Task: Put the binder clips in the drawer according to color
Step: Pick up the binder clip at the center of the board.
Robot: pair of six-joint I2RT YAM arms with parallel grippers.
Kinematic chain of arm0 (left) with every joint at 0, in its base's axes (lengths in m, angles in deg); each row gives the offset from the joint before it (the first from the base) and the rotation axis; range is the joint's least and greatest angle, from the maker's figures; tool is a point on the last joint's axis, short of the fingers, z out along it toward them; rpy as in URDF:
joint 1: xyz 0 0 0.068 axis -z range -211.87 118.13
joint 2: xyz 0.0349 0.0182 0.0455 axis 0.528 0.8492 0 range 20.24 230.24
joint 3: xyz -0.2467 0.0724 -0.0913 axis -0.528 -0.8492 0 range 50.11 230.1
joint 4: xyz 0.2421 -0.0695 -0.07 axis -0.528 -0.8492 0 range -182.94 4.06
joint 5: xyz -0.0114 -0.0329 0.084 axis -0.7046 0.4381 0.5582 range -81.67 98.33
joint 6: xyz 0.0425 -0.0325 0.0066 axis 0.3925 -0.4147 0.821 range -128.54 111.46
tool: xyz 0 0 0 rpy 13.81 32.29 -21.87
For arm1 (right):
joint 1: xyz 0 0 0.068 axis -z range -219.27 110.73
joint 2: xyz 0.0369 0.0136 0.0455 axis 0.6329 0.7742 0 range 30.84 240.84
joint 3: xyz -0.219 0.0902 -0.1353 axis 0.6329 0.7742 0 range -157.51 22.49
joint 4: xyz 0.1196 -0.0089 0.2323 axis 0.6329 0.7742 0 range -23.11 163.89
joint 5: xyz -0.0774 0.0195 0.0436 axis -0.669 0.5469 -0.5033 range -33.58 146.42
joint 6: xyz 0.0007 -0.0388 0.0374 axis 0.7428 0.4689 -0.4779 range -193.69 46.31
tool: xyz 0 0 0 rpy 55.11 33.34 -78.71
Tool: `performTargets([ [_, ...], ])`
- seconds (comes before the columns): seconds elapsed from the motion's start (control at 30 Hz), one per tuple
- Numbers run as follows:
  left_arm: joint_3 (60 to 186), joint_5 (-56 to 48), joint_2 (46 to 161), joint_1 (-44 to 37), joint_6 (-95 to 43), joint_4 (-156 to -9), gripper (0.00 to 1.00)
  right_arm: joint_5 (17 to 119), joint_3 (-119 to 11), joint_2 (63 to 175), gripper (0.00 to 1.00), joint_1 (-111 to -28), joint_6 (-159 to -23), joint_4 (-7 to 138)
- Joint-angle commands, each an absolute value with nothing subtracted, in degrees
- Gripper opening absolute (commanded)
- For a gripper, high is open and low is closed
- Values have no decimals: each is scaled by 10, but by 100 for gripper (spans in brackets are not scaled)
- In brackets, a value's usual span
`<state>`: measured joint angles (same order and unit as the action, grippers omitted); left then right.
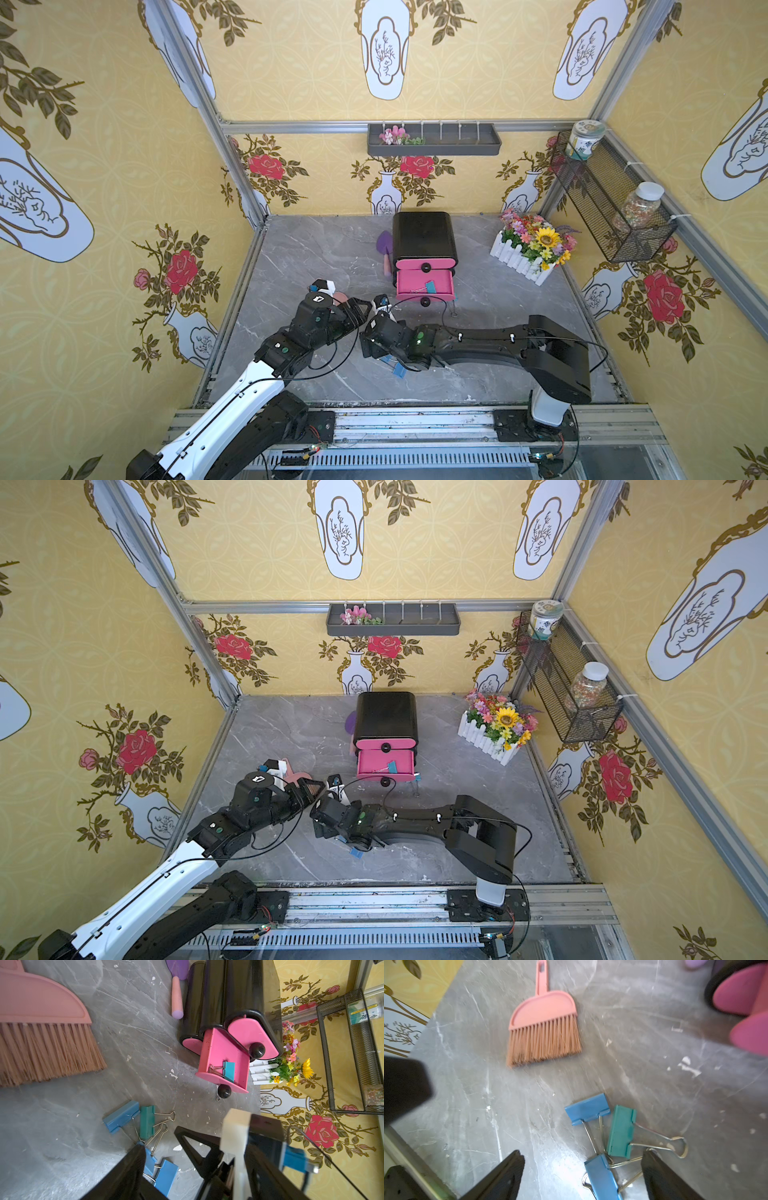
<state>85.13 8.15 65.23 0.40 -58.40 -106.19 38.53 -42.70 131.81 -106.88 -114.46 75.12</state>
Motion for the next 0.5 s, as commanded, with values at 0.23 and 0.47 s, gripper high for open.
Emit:
performTargets([
  [0.23, 867, 91, 652, 4, -560, -1070, 80, 539, -448, 1294, 73, -981, -910, 881],
  [0.47, 869, 98, 632, 4, -560, -1082, 80, 556, -512, 1331, 79, -981, -789, 963],
])
